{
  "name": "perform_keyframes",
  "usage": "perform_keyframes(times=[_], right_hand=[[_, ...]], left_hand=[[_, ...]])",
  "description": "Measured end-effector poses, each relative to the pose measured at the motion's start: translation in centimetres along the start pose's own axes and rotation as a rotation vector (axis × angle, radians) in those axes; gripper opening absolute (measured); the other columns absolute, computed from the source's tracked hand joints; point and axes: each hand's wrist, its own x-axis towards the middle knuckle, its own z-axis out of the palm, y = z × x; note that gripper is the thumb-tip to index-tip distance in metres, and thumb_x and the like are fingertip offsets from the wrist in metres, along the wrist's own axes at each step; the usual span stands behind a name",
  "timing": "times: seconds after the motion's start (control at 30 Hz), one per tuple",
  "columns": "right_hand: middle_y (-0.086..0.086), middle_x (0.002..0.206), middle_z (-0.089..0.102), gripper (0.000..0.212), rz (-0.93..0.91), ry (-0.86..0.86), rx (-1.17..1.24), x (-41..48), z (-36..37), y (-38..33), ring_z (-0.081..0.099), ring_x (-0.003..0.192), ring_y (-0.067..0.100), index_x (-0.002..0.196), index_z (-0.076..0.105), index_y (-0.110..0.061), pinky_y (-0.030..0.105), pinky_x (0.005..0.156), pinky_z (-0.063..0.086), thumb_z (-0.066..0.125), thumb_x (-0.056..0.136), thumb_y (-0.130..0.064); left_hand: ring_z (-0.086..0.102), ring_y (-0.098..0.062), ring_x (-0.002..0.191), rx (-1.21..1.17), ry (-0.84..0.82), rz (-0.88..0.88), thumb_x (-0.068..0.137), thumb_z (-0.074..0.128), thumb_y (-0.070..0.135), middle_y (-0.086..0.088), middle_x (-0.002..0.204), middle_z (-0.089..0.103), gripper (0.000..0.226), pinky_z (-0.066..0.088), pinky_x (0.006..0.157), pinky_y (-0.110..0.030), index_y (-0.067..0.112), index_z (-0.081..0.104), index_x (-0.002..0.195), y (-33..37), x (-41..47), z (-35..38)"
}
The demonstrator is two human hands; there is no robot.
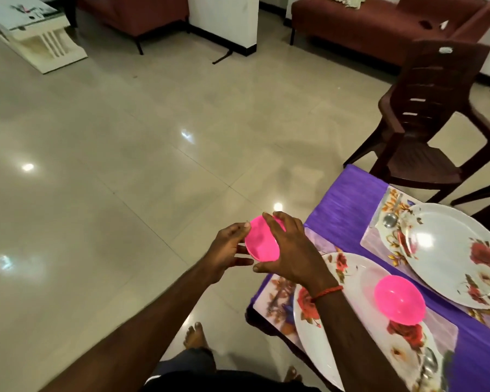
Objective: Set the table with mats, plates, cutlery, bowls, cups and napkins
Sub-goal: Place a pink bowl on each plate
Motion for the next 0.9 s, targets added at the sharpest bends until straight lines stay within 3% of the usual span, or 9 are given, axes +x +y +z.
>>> perform_keyframes(times=[0.27, 0.43, 0.9], right_hand=[[0.001, 0.161, 0.02, 0.117, -0.05, 0.016, -0.111, 8.8, 3.4, -8.9, 0.02, 0.143, 0.022, 0.158, 0.017, -0.028, 0.04, 0.095, 0.051, 0.079, 0.067, -0.065], [0.002, 0.159, 0.023, 0.117, -0.055, 0.014, -0.123, 12.2, 4.0, -11.6, 0.023, 0.141, 0.022, 0.158, 0.018, -0.027, 0.041, 0.096, 0.051, 0.081, 0.066, -0.063], [-0.001, 0.161, 0.02, 0.12, 0.034, 0.049, -0.055, 23.5, 1.4, -8.0, 0.02, 0.143, 0.021, 0.158, 0.017, -0.029, 0.04, 0.103, 0.047, 0.083, 0.064, -0.062]], left_hand=[[0.07, -0.028, 0.084, -0.03, 0.003, 0.002, 0.1, 0.059, 0.045, -0.011, 0.104, 0.07, 0.035, 0.06, 0.078, -0.043, 0.015, 0.067, 0.118, 2.7, 2.9, -12.4], [0.069, -0.024, 0.082, -0.067, 0.006, 0.001, 0.099, 0.06, 0.047, -0.005, 0.099, 0.072, 0.035, 0.059, 0.079, -0.044, 0.018, 0.069, 0.115, 3.8, 4.3, -16.0], [0.07, -0.024, 0.085, 0.013, -0.061, -0.006, 0.098, 0.061, 0.043, -0.005, 0.1, 0.073, 0.033, 0.059, 0.077, -0.039, 0.017, 0.07, 0.116, 11.9, 15.5, -17.4]])
